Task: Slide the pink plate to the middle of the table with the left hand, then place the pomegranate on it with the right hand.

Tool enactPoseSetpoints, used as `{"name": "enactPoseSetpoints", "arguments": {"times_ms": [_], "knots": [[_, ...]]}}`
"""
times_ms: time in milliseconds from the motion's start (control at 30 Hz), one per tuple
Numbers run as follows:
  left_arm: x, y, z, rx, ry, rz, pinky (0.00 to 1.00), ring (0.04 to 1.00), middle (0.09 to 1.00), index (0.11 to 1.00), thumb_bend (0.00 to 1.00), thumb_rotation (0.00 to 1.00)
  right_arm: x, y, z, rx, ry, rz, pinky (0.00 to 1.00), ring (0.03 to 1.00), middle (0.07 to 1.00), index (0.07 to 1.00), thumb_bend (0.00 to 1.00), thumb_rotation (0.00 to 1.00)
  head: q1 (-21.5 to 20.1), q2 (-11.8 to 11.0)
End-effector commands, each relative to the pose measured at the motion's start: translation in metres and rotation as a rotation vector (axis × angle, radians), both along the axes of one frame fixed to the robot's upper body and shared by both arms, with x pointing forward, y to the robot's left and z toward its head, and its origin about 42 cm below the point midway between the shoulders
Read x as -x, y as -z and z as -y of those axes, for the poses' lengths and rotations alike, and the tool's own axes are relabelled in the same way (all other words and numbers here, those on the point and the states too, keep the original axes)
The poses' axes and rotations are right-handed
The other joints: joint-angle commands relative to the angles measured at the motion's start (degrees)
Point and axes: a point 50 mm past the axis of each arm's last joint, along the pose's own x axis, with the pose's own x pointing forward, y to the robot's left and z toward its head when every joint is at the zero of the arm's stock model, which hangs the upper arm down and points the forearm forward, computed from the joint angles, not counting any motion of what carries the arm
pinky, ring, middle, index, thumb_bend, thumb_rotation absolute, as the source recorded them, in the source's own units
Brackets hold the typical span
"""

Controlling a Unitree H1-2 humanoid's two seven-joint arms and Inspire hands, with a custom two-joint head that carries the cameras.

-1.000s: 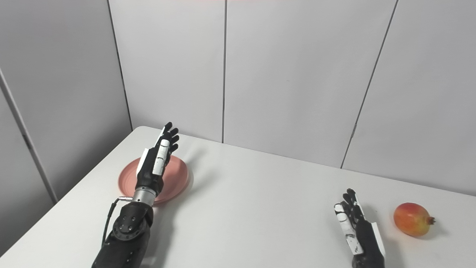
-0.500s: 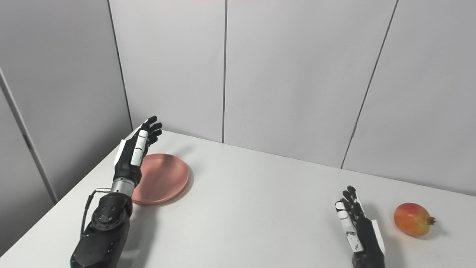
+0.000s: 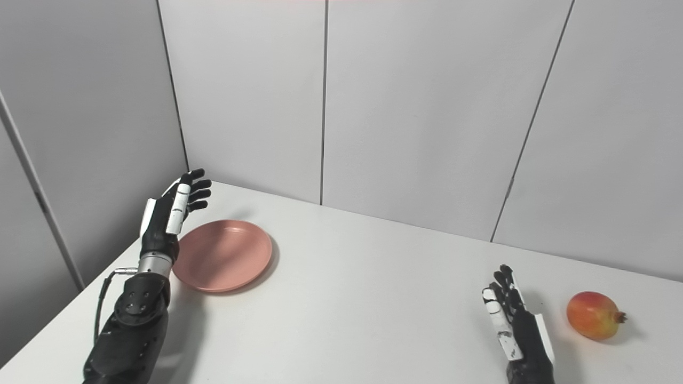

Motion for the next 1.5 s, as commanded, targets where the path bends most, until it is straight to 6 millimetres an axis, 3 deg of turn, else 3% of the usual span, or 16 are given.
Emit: {"name": "enactPoseSetpoints", "arguments": {"times_ms": [0,300,900,1200,1467], "knots": [[-0.013,-0.029,-0.011,-0.059,-0.022,0.062,0.74,0.764,0.770,0.768,0.67,1.00,-0.004,-0.011,0.002,-0.008,0.001,0.062,0.98,0.946,0.964,0.980,0.42,0.83,0.03,0.09],[-0.015,-0.015,-0.026,-0.029,-0.049,0.025,0.75,0.788,0.790,0.782,0.67,1.00,-0.005,-0.011,0.002,-0.003,0.000,0.064,0.97,0.942,0.960,0.978,0.42,0.84,0.13,0.12],[-0.019,0.003,-0.035,0.004,-0.095,-0.043,0.79,0.810,0.806,0.798,0.68,1.00,-0.007,-0.012,0.006,-0.023,-0.001,0.063,0.99,0.941,0.964,0.980,0.42,0.81,1.45,0.48],[-0.021,0.013,-0.035,0.017,-0.079,-0.078,0.88,0.829,0.815,0.812,0.70,1.00,-0.007,-0.013,0.006,-0.028,-0.009,0.070,0.99,0.939,0.961,0.982,0.39,0.82,1.29,0.50],[-0.026,0.028,-0.033,0.156,0.019,-0.048,0.82,0.814,0.809,0.805,0.71,1.00,-0.006,-0.014,0.007,-0.017,-0.006,0.069,0.98,0.933,0.959,0.976,0.41,0.82,1.33,0.58]]}}
